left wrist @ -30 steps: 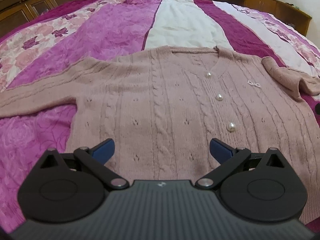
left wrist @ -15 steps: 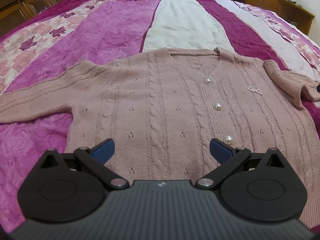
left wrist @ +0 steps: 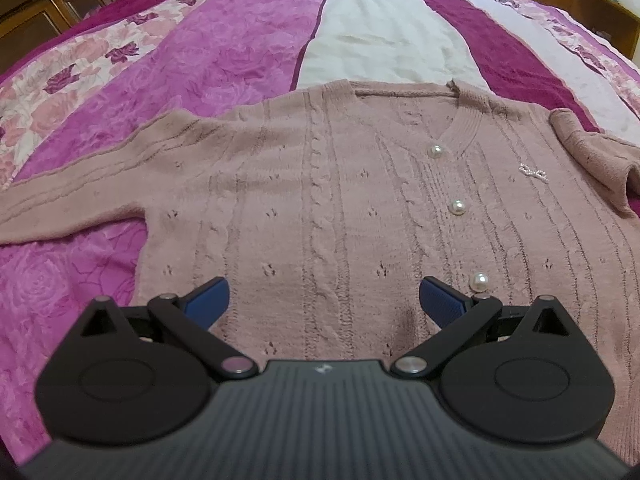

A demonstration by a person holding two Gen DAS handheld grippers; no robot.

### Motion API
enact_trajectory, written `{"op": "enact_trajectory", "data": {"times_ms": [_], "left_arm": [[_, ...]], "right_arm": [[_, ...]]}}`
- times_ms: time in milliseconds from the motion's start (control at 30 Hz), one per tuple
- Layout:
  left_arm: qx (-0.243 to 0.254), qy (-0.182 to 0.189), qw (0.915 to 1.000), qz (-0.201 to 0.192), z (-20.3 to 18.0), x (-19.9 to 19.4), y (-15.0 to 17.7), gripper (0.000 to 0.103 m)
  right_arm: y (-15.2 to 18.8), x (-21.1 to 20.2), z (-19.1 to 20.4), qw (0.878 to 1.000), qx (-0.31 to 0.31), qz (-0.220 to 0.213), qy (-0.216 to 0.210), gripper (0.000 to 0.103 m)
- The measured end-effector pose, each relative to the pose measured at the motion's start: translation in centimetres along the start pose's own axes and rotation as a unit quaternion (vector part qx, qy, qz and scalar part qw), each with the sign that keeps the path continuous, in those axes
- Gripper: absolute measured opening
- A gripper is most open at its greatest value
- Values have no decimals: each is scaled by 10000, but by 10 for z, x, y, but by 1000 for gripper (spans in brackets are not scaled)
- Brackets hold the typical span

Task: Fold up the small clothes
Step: 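Grasp the cuff of the bent-back sleeve with the right tool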

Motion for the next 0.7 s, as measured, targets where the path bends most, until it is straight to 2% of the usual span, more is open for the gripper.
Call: {"op": "enact_trajectory", "data": {"times_ms": [433, 533, 600, 633, 700], "left_arm": [[47, -27, 9999, 135, -6, 9, 3, 103], [43, -49, 9999, 148, -5, 9, 4, 103], [29, -50, 9999, 146, -4, 9, 4, 103], [27, -53, 9999, 145, -4, 9, 4, 103], [27, -61, 9999, 137, -4, 8, 4, 103]], "right_arm": [[-4, 11, 4, 9996, -212, -67, 146, 103], [-7, 9, 1, 9997, -142, -163, 147, 88], [-10, 8, -2, 9995, -88, -239, 181, 65], [-11, 7, -4, 9995, -54, -269, 174, 59], [-14, 4, -9, 9995, 53, -321, 23, 32]]}}
Point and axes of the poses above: each gripper's, at about its wrist camera, not at the fingertips, and x roughly the way its jaws point, z to its left, y to its underside, the point moved 6 cm from there along x, roughly the way its jaws point
